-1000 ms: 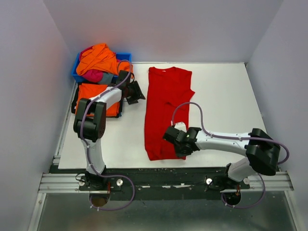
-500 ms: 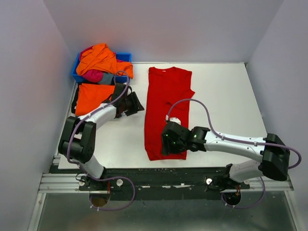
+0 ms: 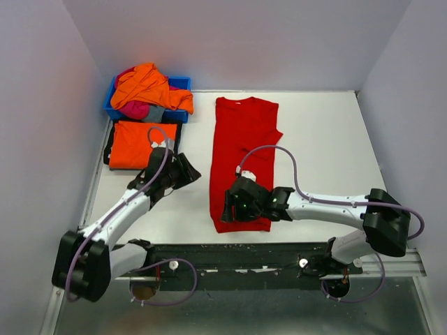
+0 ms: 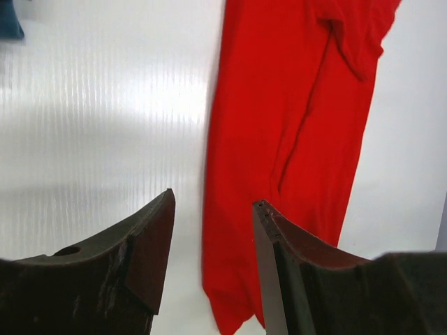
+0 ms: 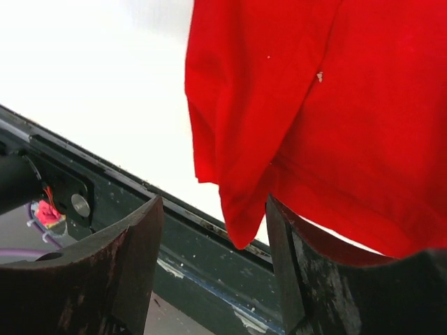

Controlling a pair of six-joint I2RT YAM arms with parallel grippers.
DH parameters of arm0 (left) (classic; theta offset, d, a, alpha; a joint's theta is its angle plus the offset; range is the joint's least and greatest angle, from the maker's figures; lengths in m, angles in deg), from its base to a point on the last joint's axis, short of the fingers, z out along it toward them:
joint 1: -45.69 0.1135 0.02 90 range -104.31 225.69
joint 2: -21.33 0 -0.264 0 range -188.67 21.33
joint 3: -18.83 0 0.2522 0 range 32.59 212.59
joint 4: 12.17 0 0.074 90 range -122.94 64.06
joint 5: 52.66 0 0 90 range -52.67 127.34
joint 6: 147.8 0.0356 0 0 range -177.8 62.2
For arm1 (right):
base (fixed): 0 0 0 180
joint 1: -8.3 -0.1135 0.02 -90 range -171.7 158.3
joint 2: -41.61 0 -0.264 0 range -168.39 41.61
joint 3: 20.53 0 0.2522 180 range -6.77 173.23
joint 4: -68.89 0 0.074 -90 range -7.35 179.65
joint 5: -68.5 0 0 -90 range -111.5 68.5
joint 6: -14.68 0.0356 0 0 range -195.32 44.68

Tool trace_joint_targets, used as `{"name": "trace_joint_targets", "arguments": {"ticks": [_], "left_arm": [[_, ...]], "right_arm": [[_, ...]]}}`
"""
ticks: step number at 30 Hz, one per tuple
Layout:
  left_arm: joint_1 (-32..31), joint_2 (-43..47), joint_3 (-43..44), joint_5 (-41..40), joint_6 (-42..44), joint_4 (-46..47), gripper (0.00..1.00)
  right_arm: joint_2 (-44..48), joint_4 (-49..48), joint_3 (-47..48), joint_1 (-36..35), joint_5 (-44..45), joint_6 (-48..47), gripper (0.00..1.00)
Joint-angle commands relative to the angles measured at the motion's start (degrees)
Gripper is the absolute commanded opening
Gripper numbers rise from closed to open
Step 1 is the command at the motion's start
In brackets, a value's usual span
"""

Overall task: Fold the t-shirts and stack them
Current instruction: Grab the bottom of the folded rectangular tshirt with both arms

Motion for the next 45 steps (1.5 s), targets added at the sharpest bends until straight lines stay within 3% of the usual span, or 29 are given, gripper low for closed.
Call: {"name": "trace_joint_targets", "arguments": {"ticks": [1, 4, 7, 8, 9, 14, 22, 30, 37, 42, 45], "left_arm": [[-3.1, 11.6, -7.0, -2.4, -2.8, -9.0, 0.60], [-7.1, 18.4, -11.0, -2.6, -6.6, -13.2, 0.60], [-13.4, 22.8, -12.4, -4.7, -11.5, -16.2, 0.60], [-15.3, 23.5, -12.5, -5.6, -12.8, -17.3, 0.60], [-17.2, 24.1, -12.7, -6.5, -14.3, -17.9, 0.60], [-24.8, 22.2, -13.1, -8.7, -20.2, -17.5, 0.59], [-32.4, 14.8, -15.4, -12.6, -28.0, -10.5, 0.56], [-33.5, 8.7, -14.5, -13.1, -28.8, -7.3, 0.51], [-33.7, 8.1, -13.6, -13.7, -27.5, -5.9, 0.59], [-33.8, 2.9, -12.1, -13.1, -26.7, -3.7, 0.53], [-33.8, 0.6, -11.9, -12.8, -26.5, -3.3, 0.31]], "right_arm": [[0.5, -2.3, -1.6, 0.6, 5.6, 2.5, 0.65], [-0.2, -2.1, 0.3, 3.4, 4.5, -0.2, 0.50], [-1.8, -1.9, 2.5, 7.0, 0.8, -3.3, 0.13], [-2.5, -2.5, 3.3, 8.0, -0.4, -4.8, 0.04], [-3.3, -2.5, 4.1, 9.2, -1.8, -6.3, 0.01], [-10.1, -3.8, 9.6, 13.5, -9.4, -12.0, 0.01], [-19.2, -9.5, 14.6, 14.3, -10.7, -17.9, 0.01], [-23.4, -13.1, 14.4, 14.9, -15.7, -17.7, 0.01], [-24.5, -13.1, 14.9, 15.0, -16.4, -17.5, 0.01], [-24.9, -13.1, 15.1, 15.0, -16.7, -17.6, 0.01], [-24.9, -13.1, 15.0, 14.9, -16.2, -17.7, 0.01]]}}
